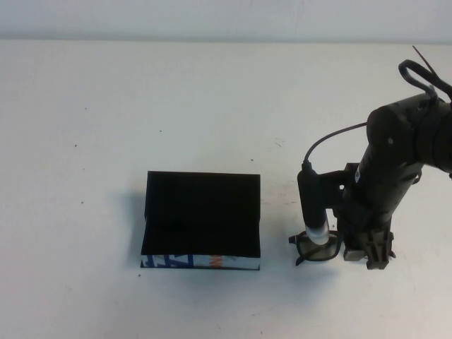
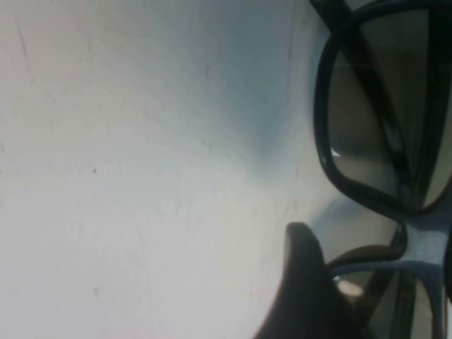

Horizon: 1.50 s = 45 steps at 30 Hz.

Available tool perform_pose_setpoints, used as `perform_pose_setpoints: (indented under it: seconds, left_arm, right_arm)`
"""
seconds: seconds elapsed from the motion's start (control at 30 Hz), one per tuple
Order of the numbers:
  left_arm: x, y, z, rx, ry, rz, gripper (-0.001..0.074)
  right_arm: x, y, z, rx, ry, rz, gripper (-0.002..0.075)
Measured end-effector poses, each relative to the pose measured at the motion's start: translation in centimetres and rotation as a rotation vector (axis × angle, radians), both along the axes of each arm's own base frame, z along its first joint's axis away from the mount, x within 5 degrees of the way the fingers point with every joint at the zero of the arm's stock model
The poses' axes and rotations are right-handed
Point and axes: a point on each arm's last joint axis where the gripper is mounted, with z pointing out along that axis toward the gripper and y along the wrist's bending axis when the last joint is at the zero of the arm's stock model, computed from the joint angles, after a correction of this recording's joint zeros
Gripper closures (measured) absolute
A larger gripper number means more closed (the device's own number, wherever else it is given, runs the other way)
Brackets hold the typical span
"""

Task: Return glasses to glasses case
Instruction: Pick up the glasses from the table

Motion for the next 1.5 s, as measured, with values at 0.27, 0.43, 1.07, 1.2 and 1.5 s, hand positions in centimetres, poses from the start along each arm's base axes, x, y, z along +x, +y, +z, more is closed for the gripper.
perform_pose_setpoints:
  seconds: [0.27, 0.43, 1.07, 1.2, 1.5]
  left_arm:
    - [0.0, 0.0, 0.0, 0.0, 0.0, 0.0, 0.0735]
    - [0.0, 0.0, 0.0, 0.0, 0.0, 0.0, 0.0735]
    - [0.0, 0.0, 0.0, 0.0, 0.0, 0.0, 0.0735]
    - [0.0, 0.0, 0.0, 0.0, 0.0, 0.0, 0.0735]
    - [0.0, 0.0, 0.0, 0.0, 0.0, 0.0, 0.0735]
  right_arm:
    - [0.2, 0.1, -0.2, 0.003, -0.007, -0.001, 0.0363]
    - [0.5, 0.2, -1.0, -0.001, 0.001, 0.001, 0.0363]
    - [1.5, 0.7, -0.2, -0.012, 0.026, 0.004, 0.0381]
    - [1.6, 0.7, -0.4, -0.02, 0.032, 0.007, 0.0384]
    - [1.9, 0.3, -1.0, -0.041, 0.04, 0.005, 0.0385]
